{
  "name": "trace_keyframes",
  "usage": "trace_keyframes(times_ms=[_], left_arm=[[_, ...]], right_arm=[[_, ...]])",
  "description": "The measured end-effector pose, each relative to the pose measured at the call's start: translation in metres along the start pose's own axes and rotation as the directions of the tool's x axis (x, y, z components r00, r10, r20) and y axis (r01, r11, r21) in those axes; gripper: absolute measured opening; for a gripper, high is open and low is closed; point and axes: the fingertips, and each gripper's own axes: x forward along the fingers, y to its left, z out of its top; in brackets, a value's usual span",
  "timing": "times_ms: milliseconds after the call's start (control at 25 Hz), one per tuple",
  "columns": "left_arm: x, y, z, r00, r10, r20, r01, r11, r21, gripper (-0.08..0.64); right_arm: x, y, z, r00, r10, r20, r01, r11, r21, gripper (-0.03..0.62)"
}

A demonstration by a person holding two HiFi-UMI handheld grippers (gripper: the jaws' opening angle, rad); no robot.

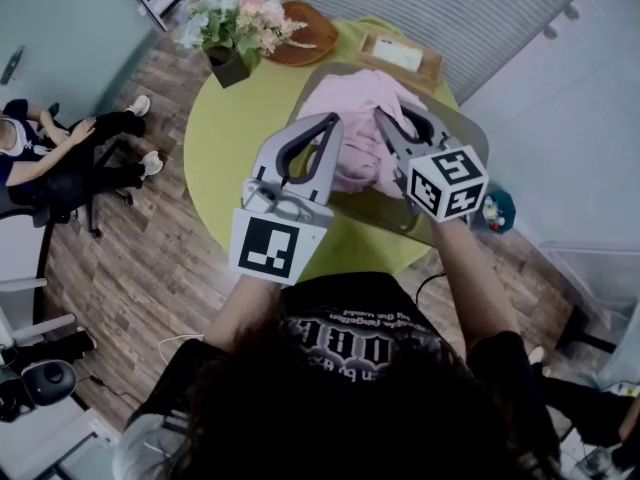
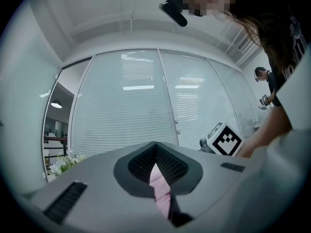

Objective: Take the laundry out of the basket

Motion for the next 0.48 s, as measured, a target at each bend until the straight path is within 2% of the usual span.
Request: trace_keyframes(times_ms=[200, 480], left_arm=[[-0.004, -0.001, 0.002, 0.999, 0.032, 0.001, -0.032, 0.999, -0.001, 0.001], [-0.013, -0.001, 0.007, 0.996, 0.087, 0.003, -0.087, 0.996, 0.016, 0.001]], right_arm=[[-0.016, 0.007, 0.027, 0.999, -0.018, 0.041, 0.021, 0.998, -0.067, 0.094], [-0.04, 0.012, 0.061, 0.993, -0.027, 0.116, 0.035, 0.997, -0.074, 0.094]])
